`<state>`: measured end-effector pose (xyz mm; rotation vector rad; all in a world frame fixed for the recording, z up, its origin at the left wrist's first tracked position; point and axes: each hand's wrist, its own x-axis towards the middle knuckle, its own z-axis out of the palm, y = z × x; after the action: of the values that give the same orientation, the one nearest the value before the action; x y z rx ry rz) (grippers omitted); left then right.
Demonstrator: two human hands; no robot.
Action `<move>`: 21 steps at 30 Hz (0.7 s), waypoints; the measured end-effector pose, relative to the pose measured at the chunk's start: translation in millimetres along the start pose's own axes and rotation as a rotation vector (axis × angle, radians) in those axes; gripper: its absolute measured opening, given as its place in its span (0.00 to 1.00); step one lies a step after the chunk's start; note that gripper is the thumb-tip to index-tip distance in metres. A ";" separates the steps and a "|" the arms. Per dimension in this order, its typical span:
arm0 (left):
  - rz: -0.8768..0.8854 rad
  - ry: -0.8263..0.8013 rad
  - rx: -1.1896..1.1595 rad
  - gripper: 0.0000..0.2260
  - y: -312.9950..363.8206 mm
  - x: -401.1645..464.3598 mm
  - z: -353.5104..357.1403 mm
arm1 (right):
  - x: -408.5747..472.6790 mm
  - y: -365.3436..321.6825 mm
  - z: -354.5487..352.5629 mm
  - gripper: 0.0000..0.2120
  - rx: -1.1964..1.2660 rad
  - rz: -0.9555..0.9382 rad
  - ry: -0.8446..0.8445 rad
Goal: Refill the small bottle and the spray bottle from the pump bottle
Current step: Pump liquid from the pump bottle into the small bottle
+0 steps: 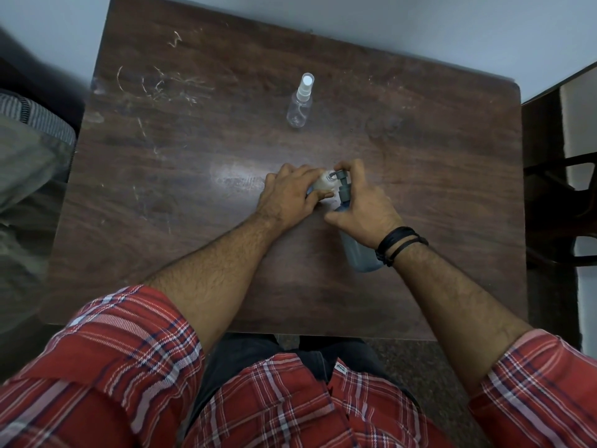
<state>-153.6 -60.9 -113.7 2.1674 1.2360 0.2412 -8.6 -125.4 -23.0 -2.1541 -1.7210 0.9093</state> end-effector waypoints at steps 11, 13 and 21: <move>0.001 0.003 -0.014 0.19 -0.7 -0.1 1.9 | 1.3 -0.5 0.3 0.27 0.015 -0.015 0.008; 0.000 0.006 -0.019 0.19 -1.3 -0.3 1.5 | 2.5 -1.6 0.1 0.27 0.020 -0.014 0.010; -0.003 0.005 -0.010 0.20 -3.5 0.7 3.5 | -3.1 0.2 0.4 0.32 0.009 -0.012 0.007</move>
<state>-154.1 -60.5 -118.6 2.1574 1.2374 0.2512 -9.0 -128.5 -22.5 -2.1363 -1.7217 0.9035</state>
